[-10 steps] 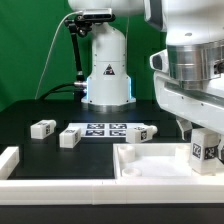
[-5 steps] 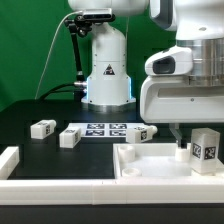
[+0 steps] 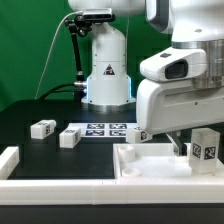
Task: Assemble one leg
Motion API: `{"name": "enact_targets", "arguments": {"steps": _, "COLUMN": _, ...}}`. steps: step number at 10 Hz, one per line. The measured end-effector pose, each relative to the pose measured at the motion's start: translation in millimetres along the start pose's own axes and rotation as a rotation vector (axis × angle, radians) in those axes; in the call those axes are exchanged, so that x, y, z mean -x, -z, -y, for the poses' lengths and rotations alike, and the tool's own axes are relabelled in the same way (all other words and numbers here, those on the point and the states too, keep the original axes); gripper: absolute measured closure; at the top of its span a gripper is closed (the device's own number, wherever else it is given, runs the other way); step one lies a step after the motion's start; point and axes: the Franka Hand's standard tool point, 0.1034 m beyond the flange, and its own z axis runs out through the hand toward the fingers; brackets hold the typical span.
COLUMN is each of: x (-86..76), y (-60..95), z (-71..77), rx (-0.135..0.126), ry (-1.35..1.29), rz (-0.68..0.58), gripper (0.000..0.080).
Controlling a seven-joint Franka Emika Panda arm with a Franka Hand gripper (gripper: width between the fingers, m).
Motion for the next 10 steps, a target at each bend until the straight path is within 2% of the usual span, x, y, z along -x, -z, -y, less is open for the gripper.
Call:
{"name": "enact_targets", "arguments": {"steps": 1, "x": 0.0, "y": -0.1, "z": 0.1, "rx": 0.0, "ry": -0.001, "rz": 0.0, "gripper": 0.0151}}
{"name": "enact_targets", "arguments": {"steps": 3, "x": 0.0, "y": -0.1, "z": 0.1, "rx": 0.0, "ry": -0.002, "rz": 0.0, "gripper": 0.0413}}
{"name": "enact_targets", "arguments": {"steps": 4, "x": 0.0, "y": -0.2, "z": 0.4, "rx": -0.002, "ry": -0.014, "rz": 0.0, "gripper": 0.0413}}
{"name": "enact_targets", "arguments": {"steps": 5, "x": 0.0, "y": -0.2, "z": 0.6, "rx": -0.004, "ry": -0.057, "rz": 0.0, "gripper": 0.0511}}
{"name": "enact_targets", "arguments": {"steps": 7, "x": 0.0, "y": -0.3, "z": 0.2, "rx": -0.006, "ry": -0.107, "rz": 0.0, "gripper": 0.0511}}
{"name": "enact_targets", "arguments": {"steps": 9, "x": -0.2, "y": -1.3, "z": -4.5, "rx": -0.022, "ry": -0.462, "rz": -0.002, "gripper": 0.0511}}
{"name": "enact_targets", "arguments": {"steps": 10, "x": -0.1, "y": -1.4, "z": -5.9, "rx": -0.019, "ry": -0.588, "rz": -0.003, "gripper": 0.0511}}
